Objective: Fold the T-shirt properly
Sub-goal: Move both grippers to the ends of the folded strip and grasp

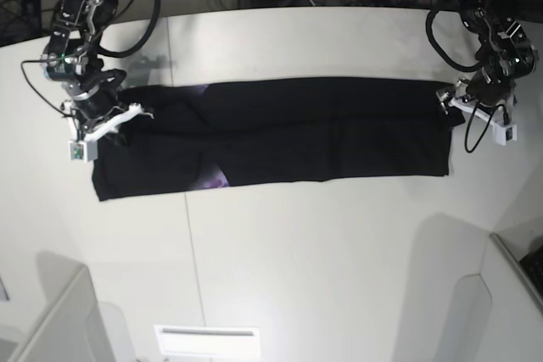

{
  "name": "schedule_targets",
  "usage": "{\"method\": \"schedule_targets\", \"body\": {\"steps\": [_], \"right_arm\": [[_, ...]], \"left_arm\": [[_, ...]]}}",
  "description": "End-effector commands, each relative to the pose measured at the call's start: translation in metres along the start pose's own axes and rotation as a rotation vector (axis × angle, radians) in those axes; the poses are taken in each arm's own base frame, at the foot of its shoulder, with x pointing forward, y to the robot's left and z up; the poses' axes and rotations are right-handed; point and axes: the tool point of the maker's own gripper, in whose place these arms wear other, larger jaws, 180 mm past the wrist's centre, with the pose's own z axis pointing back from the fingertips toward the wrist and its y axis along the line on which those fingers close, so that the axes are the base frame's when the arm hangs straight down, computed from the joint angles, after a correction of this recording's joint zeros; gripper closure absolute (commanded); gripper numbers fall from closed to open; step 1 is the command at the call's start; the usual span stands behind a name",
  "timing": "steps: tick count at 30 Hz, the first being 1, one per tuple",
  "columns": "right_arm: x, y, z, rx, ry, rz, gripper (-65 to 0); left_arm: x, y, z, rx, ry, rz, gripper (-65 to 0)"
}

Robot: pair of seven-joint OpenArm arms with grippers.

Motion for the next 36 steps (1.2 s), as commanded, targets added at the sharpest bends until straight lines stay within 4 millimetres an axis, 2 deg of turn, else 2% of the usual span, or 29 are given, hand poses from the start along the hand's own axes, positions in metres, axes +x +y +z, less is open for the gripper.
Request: {"method": "schedule_targets", "body": {"steps": [1,6,8,11,14,18,19,26,28,32,36], "right_arm": [[0.017,0.002,0.004,0.009,-0.059,0.011,0.0],[0.011,0.001,0.005,0.007,-0.046,0.009,0.0],[0.009,0.000,0.006,0.005,-0.045,0.008,0.0],[0.009,0.000,0.006,0.004,-0.046,0.007,0.0],[0.009,0.000,0.006,0.004,-0.044,0.007,0.0],[0.009,0.000,0.006,0.004,-0.044,0.007,0.0],[0.009,0.000,0.006,0.004,-0.044,0.007,0.0],[0.004,0.000,0.006,0.003,-0.033,0.007,0.0],[0.004,0.000,0.007,0.003,-0.033,0.007,0.0],[0.004,0.000,0.007,0.003,-0.032,0.007,0.0],[0.003,0.000,0.006,0.004,-0.032,0.005,0.0]], "left_arm": [[0.015,-0.005,-0.001,-0.019,-0.040,-0.013,-55.5],[0.004,-0.006,-0.016,-0.039,0.006,0.025,-55.1],[-0.002,-0.005,-0.019,-0.040,0.022,0.037,-51.0],[-0.006,-0.004,-0.024,-0.043,0.017,0.051,-38.0],[-0.015,-0.013,-0.030,-0.063,0.026,0.022,-24.2],[-0.023,-0.009,-0.028,-0.056,0.029,-0.001,-3.1],[-0.024,-0.007,-0.028,-0.052,0.029,0.001,0.0],[-0.007,0.020,-0.015,0.007,-0.017,0.013,0.0],[0.004,0.028,-0.008,0.027,-0.043,0.005,0.0],[0.012,0.030,0.003,0.042,-0.070,-0.029,0.0],[0.022,0.021,0.020,0.046,-0.109,-0.100,0.0]]}}
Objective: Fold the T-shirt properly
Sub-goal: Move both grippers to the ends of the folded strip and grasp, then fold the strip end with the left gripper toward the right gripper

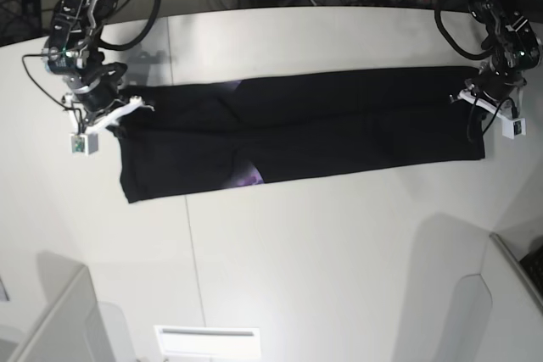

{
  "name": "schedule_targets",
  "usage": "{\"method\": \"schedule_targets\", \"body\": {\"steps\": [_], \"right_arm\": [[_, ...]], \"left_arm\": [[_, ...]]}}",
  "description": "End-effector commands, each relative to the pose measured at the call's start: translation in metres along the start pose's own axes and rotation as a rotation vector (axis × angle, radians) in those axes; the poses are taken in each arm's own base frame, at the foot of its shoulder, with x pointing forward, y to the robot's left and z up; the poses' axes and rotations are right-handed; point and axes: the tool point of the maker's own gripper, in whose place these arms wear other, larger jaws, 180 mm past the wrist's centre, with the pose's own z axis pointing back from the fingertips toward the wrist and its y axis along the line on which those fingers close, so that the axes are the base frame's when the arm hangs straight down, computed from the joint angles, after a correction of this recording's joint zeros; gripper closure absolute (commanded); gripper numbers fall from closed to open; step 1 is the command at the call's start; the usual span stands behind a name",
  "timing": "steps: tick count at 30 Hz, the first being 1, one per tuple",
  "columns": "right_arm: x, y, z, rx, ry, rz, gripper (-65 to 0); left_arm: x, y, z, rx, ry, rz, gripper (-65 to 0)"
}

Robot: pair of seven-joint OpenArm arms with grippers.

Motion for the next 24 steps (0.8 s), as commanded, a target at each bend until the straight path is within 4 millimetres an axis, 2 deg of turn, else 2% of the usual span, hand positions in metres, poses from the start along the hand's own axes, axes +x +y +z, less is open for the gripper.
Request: {"method": "schedule_targets", "body": {"steps": [1,6,11,17,24], "right_arm": [[0.015,0.002,0.003,0.007,-0.052,0.009,0.0],[0.016,0.002,0.003,0.007,-0.054,0.009,0.0],[0.015,0.008,0.001,0.019,-0.057,-0.011,0.0],[0.015,0.009,0.001,0.021,-0.057,-0.013,0.0],[0.015,0.008,0.001,0.018,-0.058,-0.015,0.0]], "left_arm": [[0.020,-0.002,0.008,-0.004,-0.061,-0.035,0.0],[0.028,-0.013,0.025,-0.006,-0.093,-0.102,0.0],[0.022,-0.039,0.026,-0.059,-0.077,-0.167,0.0],[0.016,-0.057,0.026,-0.096,-0.076,-0.168,0.0],[0.018,-0.060,0.027,-0.099,-0.081,-0.173,0.0]]}}
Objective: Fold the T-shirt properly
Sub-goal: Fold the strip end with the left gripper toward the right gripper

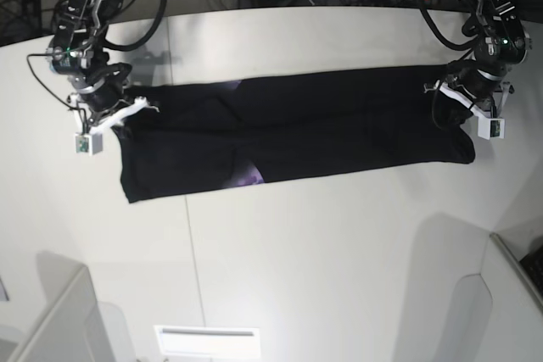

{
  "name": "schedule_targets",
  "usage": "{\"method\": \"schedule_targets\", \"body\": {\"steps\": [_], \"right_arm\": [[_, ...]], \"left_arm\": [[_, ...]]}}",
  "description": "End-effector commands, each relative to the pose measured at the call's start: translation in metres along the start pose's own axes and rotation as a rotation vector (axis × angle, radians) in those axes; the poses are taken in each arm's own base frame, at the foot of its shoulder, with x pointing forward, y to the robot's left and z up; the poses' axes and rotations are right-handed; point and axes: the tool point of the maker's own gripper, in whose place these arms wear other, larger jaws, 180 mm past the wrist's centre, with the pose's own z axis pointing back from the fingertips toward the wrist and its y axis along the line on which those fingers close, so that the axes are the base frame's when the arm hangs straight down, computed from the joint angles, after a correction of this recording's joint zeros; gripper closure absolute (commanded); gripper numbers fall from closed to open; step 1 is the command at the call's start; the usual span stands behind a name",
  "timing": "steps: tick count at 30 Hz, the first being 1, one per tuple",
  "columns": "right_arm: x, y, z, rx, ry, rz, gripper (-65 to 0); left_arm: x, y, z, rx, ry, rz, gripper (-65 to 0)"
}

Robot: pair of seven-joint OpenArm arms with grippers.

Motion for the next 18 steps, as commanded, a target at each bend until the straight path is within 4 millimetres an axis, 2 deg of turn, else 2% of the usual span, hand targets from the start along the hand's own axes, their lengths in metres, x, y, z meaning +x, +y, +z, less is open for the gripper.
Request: {"method": "schedule_targets", "body": {"steps": [1,8,11,18], "right_arm": [[0.016,0.001,0.003,0.005,-0.055,0.009,0.0],[0.017,0.001,0.003,0.005,-0.057,0.010,0.0],[0.017,0.000,0.003,0.004,-0.057,0.009,0.0],[0.016,-0.001,0.004,0.000,-0.054,0.006,0.0]], "left_arm": [[0.014,0.001,0.004,-0.003,-0.042,-0.022,0.0],[0.012,-0.034,-0.004,-0.087,-0.026,-0.069,0.0],[0.009,-0.046,-0.009,-0.090,-0.017,-0.031,0.0],[0.001,-0.086,-0.019,-0.171,0.015,-0.030,0.0]]}}
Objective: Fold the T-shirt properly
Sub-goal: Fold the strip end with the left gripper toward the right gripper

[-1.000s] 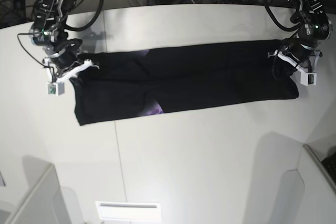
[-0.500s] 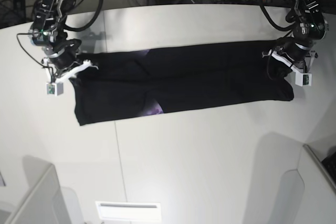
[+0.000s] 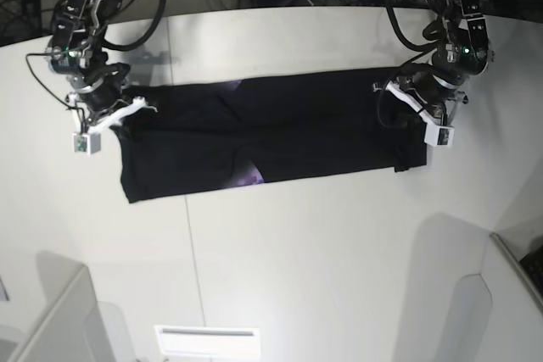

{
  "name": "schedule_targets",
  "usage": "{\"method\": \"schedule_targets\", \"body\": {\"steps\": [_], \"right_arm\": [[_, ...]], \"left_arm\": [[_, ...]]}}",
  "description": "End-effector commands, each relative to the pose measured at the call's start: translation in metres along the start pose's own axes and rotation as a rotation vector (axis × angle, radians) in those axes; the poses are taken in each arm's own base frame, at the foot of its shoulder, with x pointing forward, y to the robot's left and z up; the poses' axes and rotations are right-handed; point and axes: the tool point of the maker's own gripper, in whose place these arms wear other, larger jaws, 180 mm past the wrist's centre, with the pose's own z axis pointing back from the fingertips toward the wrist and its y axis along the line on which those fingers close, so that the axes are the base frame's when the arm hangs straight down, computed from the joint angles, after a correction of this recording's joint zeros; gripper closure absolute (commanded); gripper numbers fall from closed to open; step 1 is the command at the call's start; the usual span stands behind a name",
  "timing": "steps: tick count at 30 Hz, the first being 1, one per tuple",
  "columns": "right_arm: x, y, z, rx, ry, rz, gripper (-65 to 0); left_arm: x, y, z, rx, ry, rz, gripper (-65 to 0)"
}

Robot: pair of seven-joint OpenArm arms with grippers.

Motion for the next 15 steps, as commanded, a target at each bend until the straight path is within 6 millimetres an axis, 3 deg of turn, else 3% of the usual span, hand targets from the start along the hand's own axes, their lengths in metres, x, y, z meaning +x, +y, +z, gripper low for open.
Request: {"method": "schedule_targets", "body": {"steps": [1,15], "right_arm": [[0.016,0.001,0.003,0.006,-0.052,0.010,0.0],[0.016,0.001,0.003,0.006,-0.054,0.009,0.0]], "left_arm": [[0.012,-0.005,0.002,-0.011,-0.038,-0.012,0.0],[0.013,-0.049,-0.014,-0.105,-0.037,-0.002,0.0]]}}
